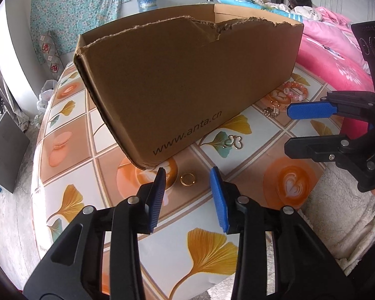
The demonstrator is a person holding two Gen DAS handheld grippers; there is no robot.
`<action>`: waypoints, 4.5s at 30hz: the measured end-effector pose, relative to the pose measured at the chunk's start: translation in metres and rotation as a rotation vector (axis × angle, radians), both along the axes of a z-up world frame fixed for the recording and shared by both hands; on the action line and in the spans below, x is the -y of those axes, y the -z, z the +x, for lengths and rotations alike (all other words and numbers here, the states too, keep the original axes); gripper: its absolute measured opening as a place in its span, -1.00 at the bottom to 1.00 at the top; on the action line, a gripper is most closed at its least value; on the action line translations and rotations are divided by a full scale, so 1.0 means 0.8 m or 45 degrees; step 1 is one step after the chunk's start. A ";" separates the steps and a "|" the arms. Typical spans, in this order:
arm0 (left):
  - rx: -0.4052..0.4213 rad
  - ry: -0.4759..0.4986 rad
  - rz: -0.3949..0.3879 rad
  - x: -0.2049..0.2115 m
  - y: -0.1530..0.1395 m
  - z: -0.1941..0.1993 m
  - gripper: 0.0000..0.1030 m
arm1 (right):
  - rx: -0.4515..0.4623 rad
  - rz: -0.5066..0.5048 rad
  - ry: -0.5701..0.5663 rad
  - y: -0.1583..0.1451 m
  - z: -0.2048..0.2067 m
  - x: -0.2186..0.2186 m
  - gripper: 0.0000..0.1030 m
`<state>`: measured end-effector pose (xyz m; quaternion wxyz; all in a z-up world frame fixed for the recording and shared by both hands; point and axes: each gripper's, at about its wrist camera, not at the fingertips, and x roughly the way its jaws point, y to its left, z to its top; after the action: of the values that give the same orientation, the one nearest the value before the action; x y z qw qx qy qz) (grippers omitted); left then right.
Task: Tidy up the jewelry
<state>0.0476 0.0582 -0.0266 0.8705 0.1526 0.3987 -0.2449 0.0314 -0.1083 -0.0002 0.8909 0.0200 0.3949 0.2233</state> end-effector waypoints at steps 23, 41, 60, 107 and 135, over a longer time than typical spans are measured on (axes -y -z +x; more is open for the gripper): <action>-0.047 -0.029 -0.100 -0.011 -0.001 0.005 -0.79 | 0.017 -0.086 -0.142 0.002 0.034 -0.030 -0.27; -0.050 -0.039 -0.147 -0.020 -0.001 0.008 -0.79 | -0.031 -0.245 -0.263 0.010 0.053 -0.067 -0.82; -0.048 -0.044 -0.155 -0.020 -0.001 0.011 -0.79 | -0.069 -0.204 -0.196 0.001 0.057 -0.054 -0.87; -0.048 -0.047 -0.162 -0.019 -0.002 0.013 -0.79 | -0.068 -0.284 -0.150 0.014 0.044 -0.037 -0.91; -0.043 -0.044 -0.160 -0.019 -0.003 0.013 -0.79 | -0.096 -0.260 -0.207 0.007 0.057 -0.046 -0.91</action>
<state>0.0580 0.0735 -0.0244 0.8756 0.0868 0.3996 -0.2570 0.0772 -0.0713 -0.0060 0.8519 -0.0944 0.4492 0.2524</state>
